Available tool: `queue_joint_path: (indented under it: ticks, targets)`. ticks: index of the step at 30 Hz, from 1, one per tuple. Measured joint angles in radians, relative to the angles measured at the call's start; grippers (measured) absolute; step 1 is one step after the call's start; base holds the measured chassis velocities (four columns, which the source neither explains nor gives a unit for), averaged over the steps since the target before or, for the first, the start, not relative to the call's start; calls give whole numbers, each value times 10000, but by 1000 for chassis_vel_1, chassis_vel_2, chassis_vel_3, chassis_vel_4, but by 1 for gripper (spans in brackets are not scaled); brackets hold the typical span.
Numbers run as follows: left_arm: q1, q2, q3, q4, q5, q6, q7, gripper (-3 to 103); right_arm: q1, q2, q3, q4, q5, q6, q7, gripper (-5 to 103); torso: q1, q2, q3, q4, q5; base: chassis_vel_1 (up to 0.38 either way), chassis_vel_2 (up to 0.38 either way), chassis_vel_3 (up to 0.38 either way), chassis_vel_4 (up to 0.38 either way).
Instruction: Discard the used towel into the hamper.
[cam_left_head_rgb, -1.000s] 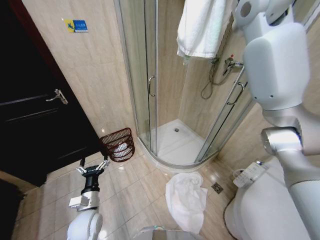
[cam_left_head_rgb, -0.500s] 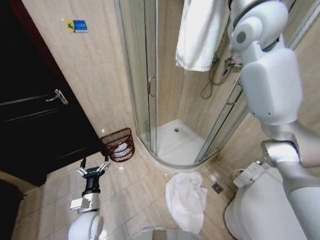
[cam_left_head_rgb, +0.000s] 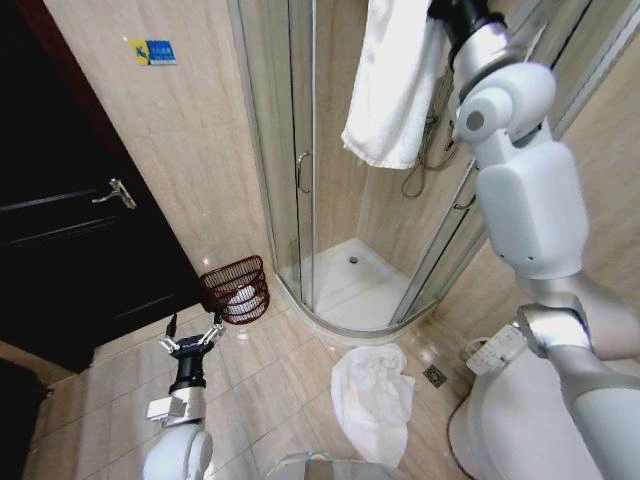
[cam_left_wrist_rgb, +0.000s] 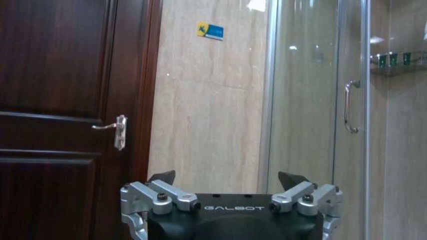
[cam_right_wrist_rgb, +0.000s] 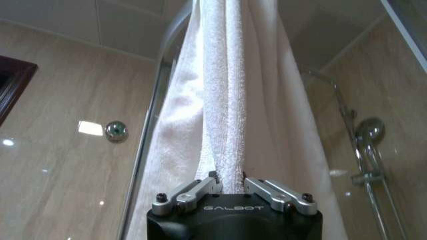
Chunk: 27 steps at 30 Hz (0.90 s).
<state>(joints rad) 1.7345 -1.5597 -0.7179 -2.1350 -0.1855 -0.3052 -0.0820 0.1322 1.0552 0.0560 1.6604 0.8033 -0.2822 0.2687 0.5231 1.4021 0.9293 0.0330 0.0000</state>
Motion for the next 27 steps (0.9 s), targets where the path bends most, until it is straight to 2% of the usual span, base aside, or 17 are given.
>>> queue_joint_path:
  ticks: [27]
  targets:
    - [164, -374, 175, 95, 157, -252, -28, 100, -1920, -608, 622, 1008, 250, -22, -53, 4, 0, 0, 1, 1, 1, 0, 0, 0, 0]
